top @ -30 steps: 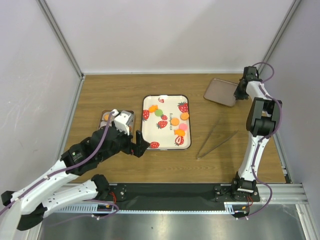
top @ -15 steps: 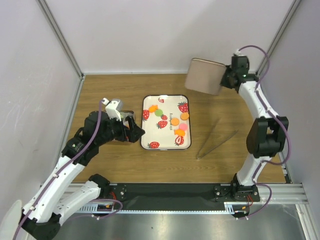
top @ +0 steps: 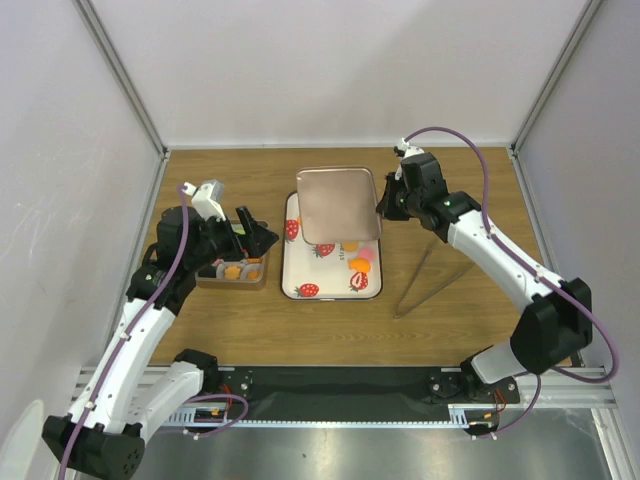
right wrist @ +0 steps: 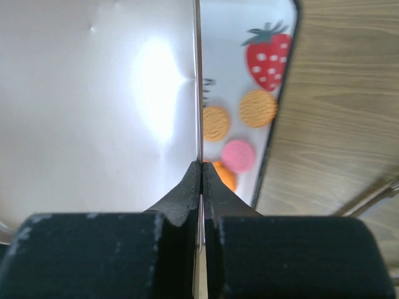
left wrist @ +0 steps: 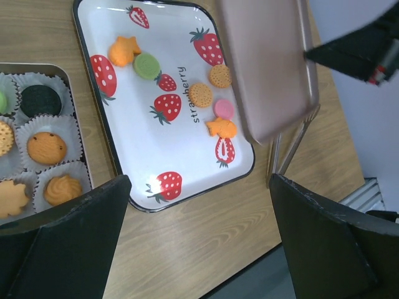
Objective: Pack the cookies
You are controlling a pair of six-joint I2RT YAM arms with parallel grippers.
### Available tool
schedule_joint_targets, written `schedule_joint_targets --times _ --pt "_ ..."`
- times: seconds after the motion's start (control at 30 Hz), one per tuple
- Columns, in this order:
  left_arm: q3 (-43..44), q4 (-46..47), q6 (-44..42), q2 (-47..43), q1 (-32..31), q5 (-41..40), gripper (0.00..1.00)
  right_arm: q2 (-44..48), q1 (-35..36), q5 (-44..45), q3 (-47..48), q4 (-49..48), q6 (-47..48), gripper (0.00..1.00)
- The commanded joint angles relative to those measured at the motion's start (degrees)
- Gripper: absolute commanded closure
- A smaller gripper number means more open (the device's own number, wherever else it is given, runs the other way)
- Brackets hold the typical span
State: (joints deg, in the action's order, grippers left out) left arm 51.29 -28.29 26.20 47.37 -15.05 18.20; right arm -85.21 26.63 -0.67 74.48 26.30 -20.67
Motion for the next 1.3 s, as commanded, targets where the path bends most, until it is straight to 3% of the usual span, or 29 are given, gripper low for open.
schedule_joint_targets --times 0.0,0.33,0.53,0.9,1.13,1.27 --pt "-1.54 5.43 3.85 1.49 0.9 2.45 0.0 5.57 2.54 -3.02 -0.65 -4.42 -1.92 1.0" --pt "-5.76 20.11 12.3 3.86 0.9 8.52 0.02 7.6 9.13 -4.6 -2.58 -5.47 -2.71 1.0" --pt "-5.23 19.07 11.77 4.66 0.9 8.26 0.07 7.51 9.76 -3.56 -4.69 -6.79 -3.42 1.0" --pt "-3.92 10.81 10.37 0.09 1.07 -1.76 0.11 9.01 8.0 -3.2 -5.4 -7.06 -4.29 1.0" --pt "-3.47 13.17 11.51 -1.41 1.16 1.13 0.08 8.75 8.7 -3.38 -5.92 -7.76 -5.08 1.0" --pt "-4.43 15.72 12.21 2.36 1.16 4.21 0.08 8.66 9.93 -3.81 -5.66 -8.37 -5.61 1.0"
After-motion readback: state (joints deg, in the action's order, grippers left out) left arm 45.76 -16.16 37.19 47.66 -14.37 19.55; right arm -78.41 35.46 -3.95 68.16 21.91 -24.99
